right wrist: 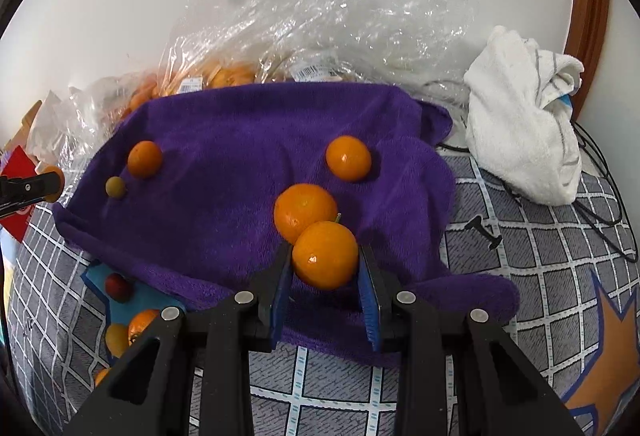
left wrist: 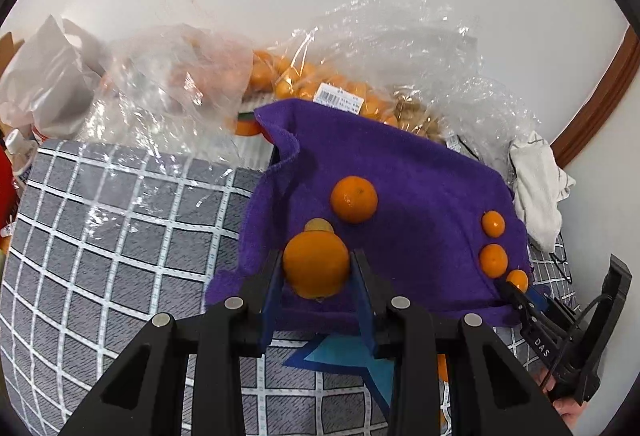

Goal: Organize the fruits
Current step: 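Lift both held oranges and carry them over the purple towel, then open the right gripper, then the left, dropping both oranges onto the towel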

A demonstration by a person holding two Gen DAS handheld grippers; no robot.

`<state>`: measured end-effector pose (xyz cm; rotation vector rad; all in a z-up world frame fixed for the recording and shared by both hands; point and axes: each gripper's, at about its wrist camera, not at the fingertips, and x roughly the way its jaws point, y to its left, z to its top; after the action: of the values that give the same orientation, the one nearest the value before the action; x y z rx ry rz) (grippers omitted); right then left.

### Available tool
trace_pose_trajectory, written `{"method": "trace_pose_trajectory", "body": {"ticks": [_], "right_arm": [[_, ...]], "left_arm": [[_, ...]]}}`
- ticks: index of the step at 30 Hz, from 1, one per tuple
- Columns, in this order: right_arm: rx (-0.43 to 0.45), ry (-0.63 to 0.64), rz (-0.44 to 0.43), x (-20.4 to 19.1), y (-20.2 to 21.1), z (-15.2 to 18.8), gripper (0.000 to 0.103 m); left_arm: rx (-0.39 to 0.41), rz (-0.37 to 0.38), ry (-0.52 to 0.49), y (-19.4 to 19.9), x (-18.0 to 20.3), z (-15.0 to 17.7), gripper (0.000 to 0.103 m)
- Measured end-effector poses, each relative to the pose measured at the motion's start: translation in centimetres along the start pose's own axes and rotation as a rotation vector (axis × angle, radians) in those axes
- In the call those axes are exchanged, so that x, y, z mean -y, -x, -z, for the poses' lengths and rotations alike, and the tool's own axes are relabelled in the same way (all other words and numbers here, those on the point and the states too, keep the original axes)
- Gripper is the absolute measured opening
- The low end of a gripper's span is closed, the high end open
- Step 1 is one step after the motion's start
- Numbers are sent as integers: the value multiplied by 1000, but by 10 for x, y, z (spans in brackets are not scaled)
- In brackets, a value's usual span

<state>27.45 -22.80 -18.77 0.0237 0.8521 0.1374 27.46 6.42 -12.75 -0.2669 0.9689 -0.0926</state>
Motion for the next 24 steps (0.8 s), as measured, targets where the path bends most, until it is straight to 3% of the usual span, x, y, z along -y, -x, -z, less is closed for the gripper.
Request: {"method": "trace_pose_trajectory", "body": {"ticks": [7,24], "right_arm": [[3,-2,0,2,0,0,32],[35,-12,49,7,41,16,41]], "left_arm": [[-36,-44,-26,-23,9,0,32],[-115,-51,-30,-46,12,6,35]]}}
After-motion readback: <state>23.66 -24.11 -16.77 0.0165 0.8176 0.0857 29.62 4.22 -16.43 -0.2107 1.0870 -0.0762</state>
